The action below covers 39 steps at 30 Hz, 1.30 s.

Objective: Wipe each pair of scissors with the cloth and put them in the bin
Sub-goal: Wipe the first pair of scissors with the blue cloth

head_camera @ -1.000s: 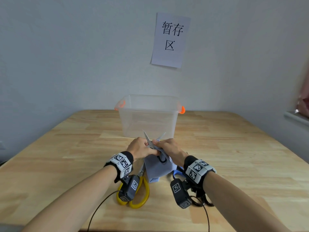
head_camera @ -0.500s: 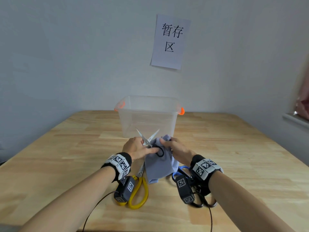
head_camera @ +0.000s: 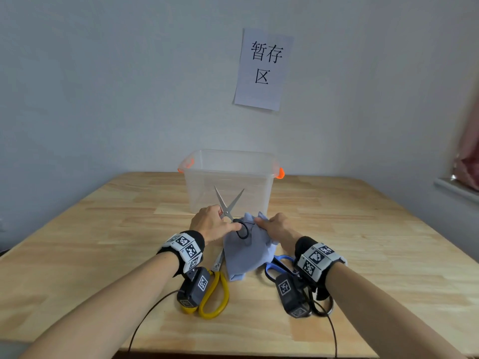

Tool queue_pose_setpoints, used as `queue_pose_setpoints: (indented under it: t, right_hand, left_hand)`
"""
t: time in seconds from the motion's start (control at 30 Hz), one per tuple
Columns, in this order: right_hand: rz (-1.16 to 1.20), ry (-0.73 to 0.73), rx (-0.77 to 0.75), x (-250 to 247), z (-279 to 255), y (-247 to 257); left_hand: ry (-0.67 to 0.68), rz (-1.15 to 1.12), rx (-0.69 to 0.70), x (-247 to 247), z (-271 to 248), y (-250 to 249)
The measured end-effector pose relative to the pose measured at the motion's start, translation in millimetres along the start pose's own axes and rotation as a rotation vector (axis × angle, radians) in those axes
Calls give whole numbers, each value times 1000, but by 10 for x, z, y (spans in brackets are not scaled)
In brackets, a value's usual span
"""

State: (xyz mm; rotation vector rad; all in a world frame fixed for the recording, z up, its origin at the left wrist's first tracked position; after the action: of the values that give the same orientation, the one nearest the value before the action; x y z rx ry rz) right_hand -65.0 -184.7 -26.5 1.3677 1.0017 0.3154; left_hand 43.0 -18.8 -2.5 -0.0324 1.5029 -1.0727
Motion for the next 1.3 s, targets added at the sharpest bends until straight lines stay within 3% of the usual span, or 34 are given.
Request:
queue_pose_setpoints:
  t: [0.2,0.47,0.57,0.73,0.9,1.3]
  right_hand:
    - [79,133,20,-104,-44,97]
    - [-376,-23,3,-225,-201,202]
    - [-222,-33,-3,-239,-150,245]
    - [366,-32,64,-134,-154,218]
    - [427,50,119,-20,-112,145]
    - [638,318,-41,-19,-108,47]
  left_hand:
    - [51,-103,17,-13,-50,-17]
    - [55,-210,96,-21,-76,11]
    - [25,-234,122,-34,-77,4]
    - [74,-222,161,1,-53,-4]
    - [119,-251,190,53,-50,-41]
    - [139,-244,202,174,70,-112]
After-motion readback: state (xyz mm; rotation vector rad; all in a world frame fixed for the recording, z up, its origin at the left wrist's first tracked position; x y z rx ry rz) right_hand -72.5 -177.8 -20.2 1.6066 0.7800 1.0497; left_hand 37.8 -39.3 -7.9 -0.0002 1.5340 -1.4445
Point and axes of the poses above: each hand's wrist, its own z-axis towards the middle knuckle, its own x-axis out of the palm, y = z × x, the point moved 1 cm from there along z, towards the middle knuckle, and after that the axes turned 2 degrees about -x, right-handed, at the moved point
